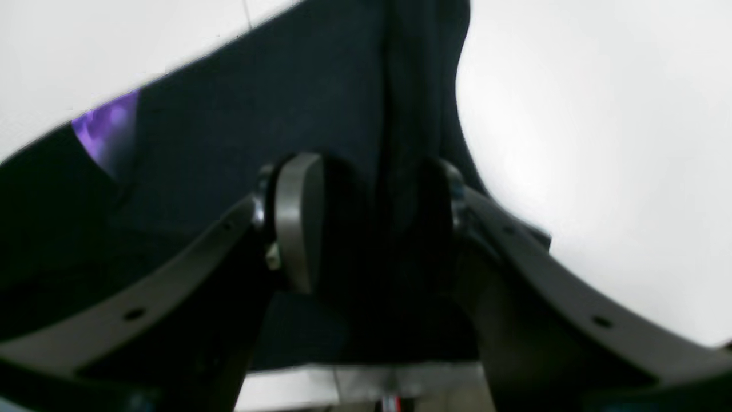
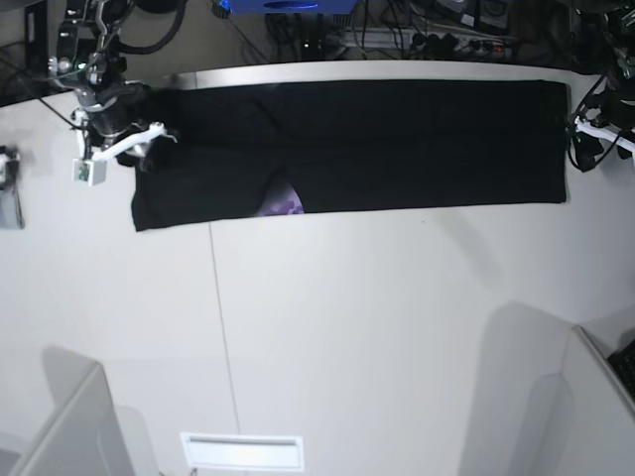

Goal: Fold the T-shirt properly
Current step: 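Open both grippers and release the folded hem, then grasp both ends of the folded black strip with both grippers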

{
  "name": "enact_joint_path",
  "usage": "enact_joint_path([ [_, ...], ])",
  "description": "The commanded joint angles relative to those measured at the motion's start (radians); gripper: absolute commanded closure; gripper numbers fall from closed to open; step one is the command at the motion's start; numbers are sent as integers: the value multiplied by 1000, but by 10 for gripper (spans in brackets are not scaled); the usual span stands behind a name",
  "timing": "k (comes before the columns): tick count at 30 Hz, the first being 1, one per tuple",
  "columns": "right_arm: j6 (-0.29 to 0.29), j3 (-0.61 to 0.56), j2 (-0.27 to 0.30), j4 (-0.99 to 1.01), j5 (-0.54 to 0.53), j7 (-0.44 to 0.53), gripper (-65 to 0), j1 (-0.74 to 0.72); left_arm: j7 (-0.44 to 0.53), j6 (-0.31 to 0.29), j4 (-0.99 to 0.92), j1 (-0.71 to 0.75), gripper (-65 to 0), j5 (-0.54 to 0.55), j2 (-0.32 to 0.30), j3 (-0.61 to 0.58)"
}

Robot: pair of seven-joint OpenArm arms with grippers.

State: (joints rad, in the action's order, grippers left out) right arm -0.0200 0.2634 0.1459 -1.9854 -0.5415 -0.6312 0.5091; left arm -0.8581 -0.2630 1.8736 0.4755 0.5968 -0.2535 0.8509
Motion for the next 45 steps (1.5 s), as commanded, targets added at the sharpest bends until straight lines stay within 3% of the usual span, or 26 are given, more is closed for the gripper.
enact_joint_path([
  [1, -41, -17, 10, -15, -7, 41, -189, -4, 15, -2, 11, -8, -378, -1, -7, 6],
  [4, -94, -36, 13, -5, -5, 11, 0, -40, 15, -2, -7, -33, -143, -2, 15, -31],
  [5, -94, -34, 8, 11, -5, -20, 0, -56, 15, -2, -19, -44, -36, -2, 15, -54],
  [6, -94, -29, 7, 28, -5, -45, 0, -71, 15, 3, -38, -54, 0, -4, 15, -78],
  [13, -90, -28, 11, 162, -4, -59, 0, -132, 21, 3, -242, -145, 0, -186, 33, -196],
  [16, -57, 12, 11, 268, -4, -59, 0, -177, 21, 3, -282, -177, 0, -268, 62, -207],
  [23, -51, 15, 11, 401, -4, -31, 0, -292, 23, 3, -429, -323, 0, -395, 76, -209],
  [33, -50, 15, 11, 576, -4, -31, 0, -502, 15, 3, -498, -507, 0, -403, 69, -209],
  [40, -57, 15, 7, 372, -13, -40, 0, -475, 15, 1, -271, -459, 0, -387, 69, -198],
  [45, -57, 15, 5, 174, -13, -42, 0, -401, 15, -2, -118, -355, 0, -301, 44, -198],
])
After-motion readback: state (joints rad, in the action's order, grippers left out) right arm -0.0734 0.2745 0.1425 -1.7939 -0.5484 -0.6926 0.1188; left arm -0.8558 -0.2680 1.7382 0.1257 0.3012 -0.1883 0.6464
